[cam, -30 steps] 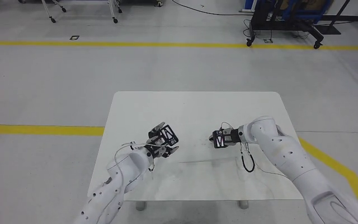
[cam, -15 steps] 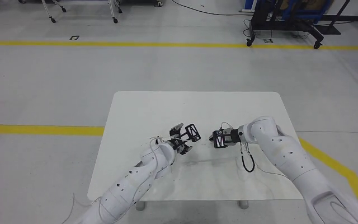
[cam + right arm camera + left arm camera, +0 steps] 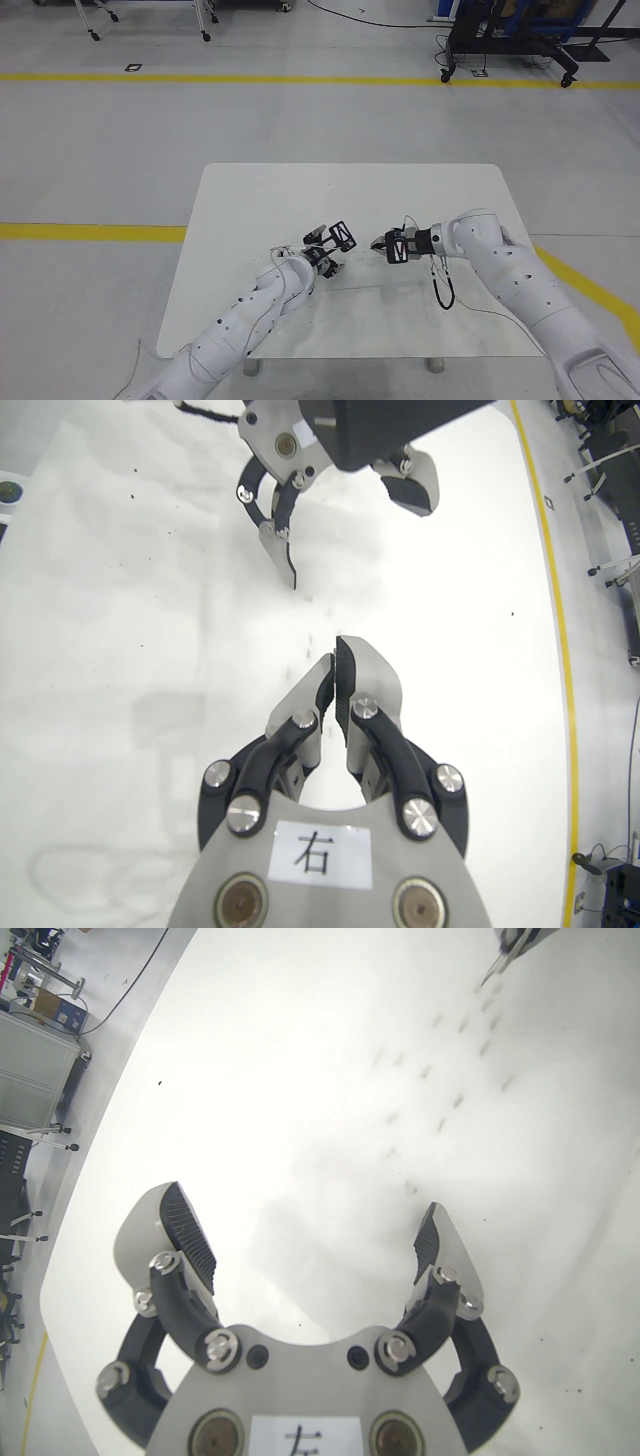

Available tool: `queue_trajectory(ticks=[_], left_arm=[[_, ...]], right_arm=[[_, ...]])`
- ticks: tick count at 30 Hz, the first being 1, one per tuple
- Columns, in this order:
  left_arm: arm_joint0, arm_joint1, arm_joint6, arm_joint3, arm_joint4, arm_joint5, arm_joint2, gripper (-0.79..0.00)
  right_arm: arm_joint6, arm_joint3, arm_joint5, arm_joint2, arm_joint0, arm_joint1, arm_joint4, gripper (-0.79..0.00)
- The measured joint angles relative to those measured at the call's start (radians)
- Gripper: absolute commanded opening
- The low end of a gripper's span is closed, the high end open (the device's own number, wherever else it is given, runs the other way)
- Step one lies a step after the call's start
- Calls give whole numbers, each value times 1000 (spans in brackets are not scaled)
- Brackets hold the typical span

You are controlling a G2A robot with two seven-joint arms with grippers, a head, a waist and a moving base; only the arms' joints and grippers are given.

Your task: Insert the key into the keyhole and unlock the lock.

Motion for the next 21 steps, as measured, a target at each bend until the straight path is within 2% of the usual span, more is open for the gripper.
queue_trajectory(ticks=[4,8,15,18,19,21], left_arm=[[-1,-5,13,2,1,-2,0,0],[9,-1,28,-42,6,3,-22,0],[16,2,43,-59,19,18,-31,0],[81,23,143,-164,26,60,-96,0],[110,35,184,-203,11,49,-130,0],[187,65,297,-295,-50,-33,-228,0]], right_arm=[[-142,-9,5,21,-22,26,-16,-785],[-294,-27,22,31,-45,52,-31,-785],[-273,-28,26,30,-45,52,-31,-785],[-270,-42,26,22,-53,49,-10,-785],[-271,-47,25,17,-55,46,16,-785],[-275,-51,28,1,-54,40,104,-785]])
